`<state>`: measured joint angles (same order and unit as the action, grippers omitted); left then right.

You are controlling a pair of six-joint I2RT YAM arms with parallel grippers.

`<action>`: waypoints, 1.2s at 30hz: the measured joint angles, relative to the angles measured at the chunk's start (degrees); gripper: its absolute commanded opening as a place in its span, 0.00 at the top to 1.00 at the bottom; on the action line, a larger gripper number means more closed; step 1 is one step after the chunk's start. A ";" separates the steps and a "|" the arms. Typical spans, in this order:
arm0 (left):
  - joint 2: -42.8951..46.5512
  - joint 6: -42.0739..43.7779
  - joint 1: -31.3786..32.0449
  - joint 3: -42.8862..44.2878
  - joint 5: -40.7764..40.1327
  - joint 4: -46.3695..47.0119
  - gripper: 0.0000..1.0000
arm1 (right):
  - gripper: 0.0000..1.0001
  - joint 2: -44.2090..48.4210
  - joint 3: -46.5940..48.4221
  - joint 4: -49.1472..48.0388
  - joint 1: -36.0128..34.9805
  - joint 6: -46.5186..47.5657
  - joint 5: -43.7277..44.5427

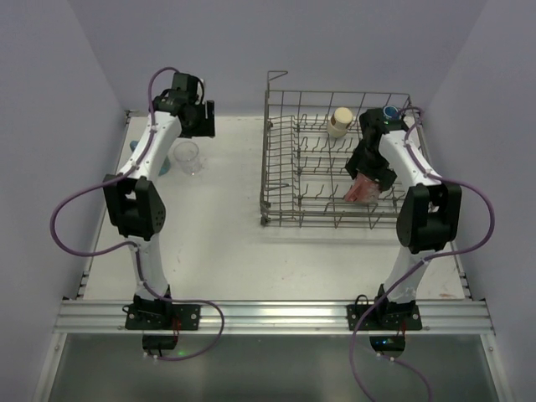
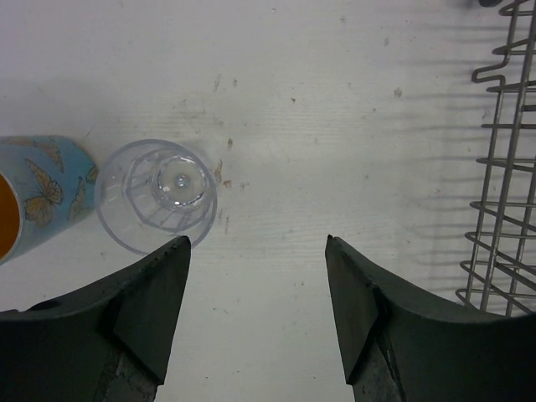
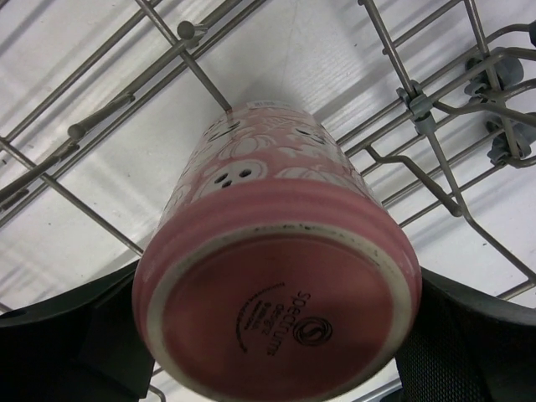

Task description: Unload the cups from the dish rack

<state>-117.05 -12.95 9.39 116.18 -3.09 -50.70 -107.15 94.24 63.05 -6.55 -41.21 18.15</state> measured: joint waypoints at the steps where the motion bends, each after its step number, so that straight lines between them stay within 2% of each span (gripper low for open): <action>1: 0.35 0.00 0.37 0.04 0.11 -0.02 0.30 | 0.01 -0.46 0.07 0.11 0.04 -0.02 -0.02; 3: 1.11 0.00 0.96 0.11 0.33 -0.04 0.30 | 0.03 -1.14 0.11 0.17 0.11 -0.17 0.00; 7: 2.89 0.02 1.38 0.31 0.74 -0.07 0.30 | 0.27 -1.25 0.13 0.15 0.17 -0.04 -0.09; 10: 3.85 0.00 1.36 0.61 0.96 -0.02 0.31 | 0.75 -0.87 -0.28 -0.35 0.20 0.20 -0.09; 11: 4.07 0.00 1.38 0.63 0.98 0.00 0.31 | 1.00 -0.72 -0.52 -0.57 0.20 0.26 -0.11; 21: 4.90 0.00 3.54 1.44 1.05 -0.94 0.34 | 1.00 0.35 -0.63 -0.72 0.24 1.81 -1.01; 29: 6.58 0.00 6.29 6.03 0.90 -2.25 0.32 | 1.00 7.96 0.13 -0.07 0.24 3.08 -1.16; 33: 8.74 -0.04 6.73 6.62 4.09 -2.29 0.30 | 1.00 11.58 0.13 -0.37 0.31 3.76 -1.88; 36: 10.12 -0.50 6.71 6.62 9.64 -1.90 0.29 | 1.00 15.63 -1.73 -3.67 0.52 3.93 -5.31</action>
<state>-106.94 -13.45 16.10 122.80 6.55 -52.60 -91.53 92.51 59.37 -6.02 -37.28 12.84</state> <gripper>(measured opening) 0.705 0.917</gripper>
